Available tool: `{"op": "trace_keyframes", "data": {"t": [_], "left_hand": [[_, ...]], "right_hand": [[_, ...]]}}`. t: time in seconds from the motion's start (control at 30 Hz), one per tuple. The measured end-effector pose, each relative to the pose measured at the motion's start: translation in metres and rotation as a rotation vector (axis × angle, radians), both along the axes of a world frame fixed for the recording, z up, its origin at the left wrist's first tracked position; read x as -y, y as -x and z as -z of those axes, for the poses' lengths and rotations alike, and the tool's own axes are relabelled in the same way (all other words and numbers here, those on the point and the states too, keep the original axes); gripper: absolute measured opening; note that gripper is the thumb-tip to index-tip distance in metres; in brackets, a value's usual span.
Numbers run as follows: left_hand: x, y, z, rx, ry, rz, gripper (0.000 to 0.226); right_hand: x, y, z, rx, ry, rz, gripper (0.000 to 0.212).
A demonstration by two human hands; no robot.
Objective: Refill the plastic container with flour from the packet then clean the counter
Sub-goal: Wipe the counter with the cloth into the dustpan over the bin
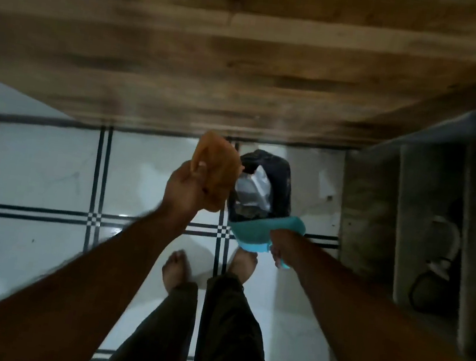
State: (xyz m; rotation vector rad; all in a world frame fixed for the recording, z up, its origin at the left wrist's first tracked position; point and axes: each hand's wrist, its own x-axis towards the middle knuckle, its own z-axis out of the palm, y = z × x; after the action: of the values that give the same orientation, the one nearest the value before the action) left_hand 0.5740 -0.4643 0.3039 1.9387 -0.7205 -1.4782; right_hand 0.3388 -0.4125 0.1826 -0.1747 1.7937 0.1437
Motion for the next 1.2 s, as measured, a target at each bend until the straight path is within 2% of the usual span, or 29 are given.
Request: {"op": "trace_keyframes", "data": {"t": [0.13,0.27,0.4,0.53,0.67,0.83,0.93,1.0,1.1,1.2], "left_hand": [[-0.001,-0.007,0.034,0.026,-0.08,-0.002,0.043],[-0.002,-0.003,0.043,0.076,-0.137,-0.048,0.041],[0.0,0.007,0.041,0.087,-0.156,-0.092,0.036],[0.008,0.023,0.029,0.06,-0.153,-0.098,0.041],[0.014,0.033,0.026,0.037,-0.142,-0.064,0.04],[0.018,0.034,0.039,0.062,-0.149,-0.079,0.04],[0.016,0.03,0.052,0.059,-0.145,-0.085,0.039],[0.013,0.026,0.064,0.061,-0.137,-0.086,0.041],[0.004,0.022,0.088,0.069,-0.133,-0.08,0.042],[-0.008,0.018,0.112,0.063,-0.151,-0.078,0.039]], "right_hand": [[0.017,-0.001,0.038,-0.036,-0.166,0.11,0.033],[0.016,-0.008,0.042,-0.007,-0.132,0.237,0.024],[0.011,-0.007,0.032,0.018,-0.167,0.215,0.037],[0.005,-0.003,0.03,0.004,-0.177,0.196,0.038],[0.008,-0.002,0.033,-0.012,-0.111,0.136,0.043],[-0.009,-0.004,0.051,-0.002,0.18,0.157,0.028],[-0.026,-0.002,0.06,-0.015,0.316,0.08,0.052],[-0.039,0.001,0.073,-0.069,0.326,-0.016,0.058],[-0.057,0.004,0.103,-0.187,0.31,-0.133,0.047],[-0.071,-0.002,0.135,-0.212,0.291,-0.052,0.041]]}}
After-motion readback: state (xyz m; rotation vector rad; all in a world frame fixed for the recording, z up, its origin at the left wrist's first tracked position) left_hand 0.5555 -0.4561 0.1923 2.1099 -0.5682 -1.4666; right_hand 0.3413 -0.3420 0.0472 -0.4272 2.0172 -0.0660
